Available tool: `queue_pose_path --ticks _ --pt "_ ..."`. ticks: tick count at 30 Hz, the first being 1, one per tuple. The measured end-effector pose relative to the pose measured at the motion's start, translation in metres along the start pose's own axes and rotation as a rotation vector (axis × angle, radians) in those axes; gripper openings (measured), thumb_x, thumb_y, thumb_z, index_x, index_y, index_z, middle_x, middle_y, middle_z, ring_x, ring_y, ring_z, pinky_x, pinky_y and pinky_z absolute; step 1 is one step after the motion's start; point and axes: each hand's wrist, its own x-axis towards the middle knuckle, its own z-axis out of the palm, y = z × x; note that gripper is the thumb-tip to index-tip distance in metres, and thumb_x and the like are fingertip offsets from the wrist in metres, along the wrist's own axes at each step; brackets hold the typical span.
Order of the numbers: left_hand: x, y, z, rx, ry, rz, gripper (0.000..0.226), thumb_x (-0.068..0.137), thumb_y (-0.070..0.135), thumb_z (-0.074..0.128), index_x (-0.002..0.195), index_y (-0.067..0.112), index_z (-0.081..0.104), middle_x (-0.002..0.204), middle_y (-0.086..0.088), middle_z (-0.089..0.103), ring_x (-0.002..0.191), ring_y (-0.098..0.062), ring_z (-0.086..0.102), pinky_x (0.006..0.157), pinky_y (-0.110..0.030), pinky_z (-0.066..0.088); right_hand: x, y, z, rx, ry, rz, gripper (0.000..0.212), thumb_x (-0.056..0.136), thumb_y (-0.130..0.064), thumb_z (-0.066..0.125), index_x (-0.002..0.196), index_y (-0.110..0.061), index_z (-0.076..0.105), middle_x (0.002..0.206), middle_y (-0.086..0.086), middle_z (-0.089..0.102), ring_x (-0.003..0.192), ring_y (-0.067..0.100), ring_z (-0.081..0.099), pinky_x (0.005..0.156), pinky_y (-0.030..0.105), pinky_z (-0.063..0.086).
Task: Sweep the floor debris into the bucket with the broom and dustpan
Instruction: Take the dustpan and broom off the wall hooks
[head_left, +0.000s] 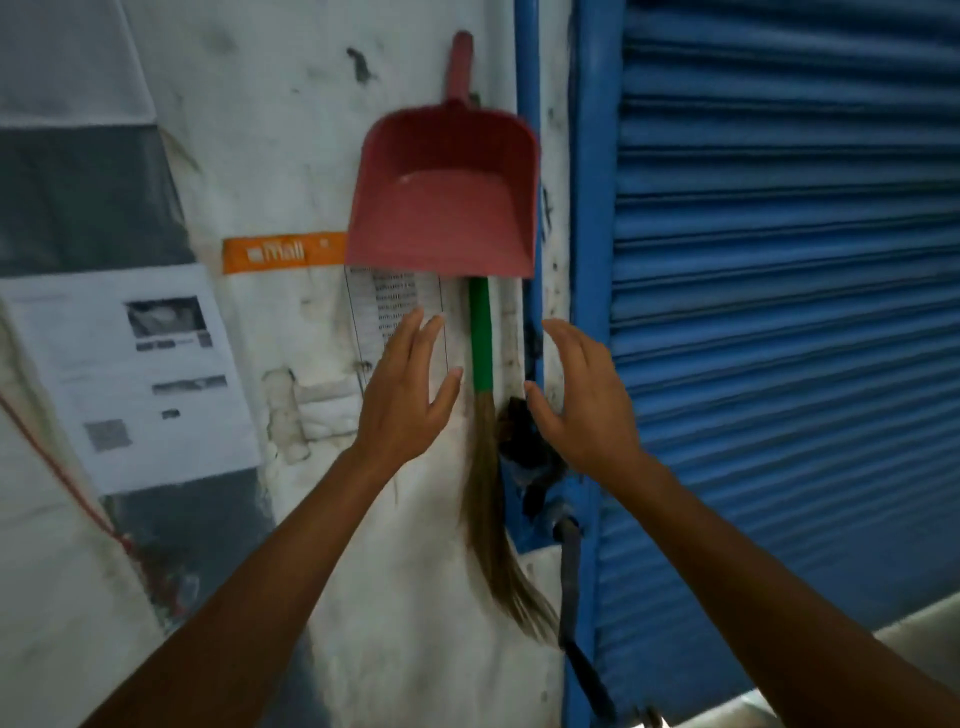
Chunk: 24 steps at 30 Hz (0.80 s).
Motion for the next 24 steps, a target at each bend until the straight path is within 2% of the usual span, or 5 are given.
queue_pose_path --ticks 6,11,14,16,24 --pt "0.095 -0.020 -0.011 0.055 0.132 0.081 0.054 0.096 0.029 0.054 0.144 0.007 0.045 0.150 -0.014 0.044 0.138 -0.028 0.043 0.104 -0.034 0.042 0.092 0.013 0.015 0.051 0.185 -0.021 0.057 0.093 -0.030 0.060 0.143 -0.008 0.045 0.143 0.010 0.050 0.130 0.024 0.044 0.102 0.028 0.036" --pt "0.164 -0.020 -0.022 0.142 0.226 0.198 0.050 0.095 0.026 0.054 0.139 0.003 0.051 0.142 -0.015 0.051 0.136 -0.026 0.044 0.113 -0.033 0.035 0.157 0.024 0.012 0.115 0.301 -0.033 0.048 0.093 -0.031 0.058 0.136 -0.010 0.052 0.134 0.010 0.053 0.121 0.024 0.050 0.093 0.038 0.048" --pt "0.210 -0.017 -0.028 0.150 0.240 0.132 0.048 0.095 0.029 0.054 0.137 0.008 0.052 0.137 -0.010 0.053 0.129 -0.021 0.047 0.105 -0.030 0.040 0.198 0.026 0.010 0.083 0.295 -0.014 0.046 0.091 -0.032 0.058 0.134 -0.017 0.050 0.134 0.004 0.051 0.118 0.020 0.050 0.086 0.033 0.047" --pt "0.241 -0.015 -0.030 0.158 0.240 0.089 0.045 0.096 0.030 0.054 0.136 0.010 0.053 0.134 -0.009 0.055 0.124 -0.022 0.050 0.099 -0.035 0.045 0.224 0.028 0.009 0.057 0.280 -0.018 0.046 0.091 -0.032 0.058 0.134 -0.018 0.049 0.133 0.003 0.051 0.116 0.020 0.049 0.082 0.031 0.046" --pt "0.340 -0.017 -0.028 0.190 0.186 -0.133 0.040 0.098 0.033 0.053 0.132 0.014 0.053 0.134 -0.009 0.055 0.122 -0.027 0.052 0.095 -0.039 0.044 0.305 0.039 -0.002 -0.105 0.194 -0.064 0.049 0.093 -0.033 0.055 0.139 -0.016 0.048 0.145 0.007 0.043 0.127 0.026 0.041 0.085 0.038 0.048"
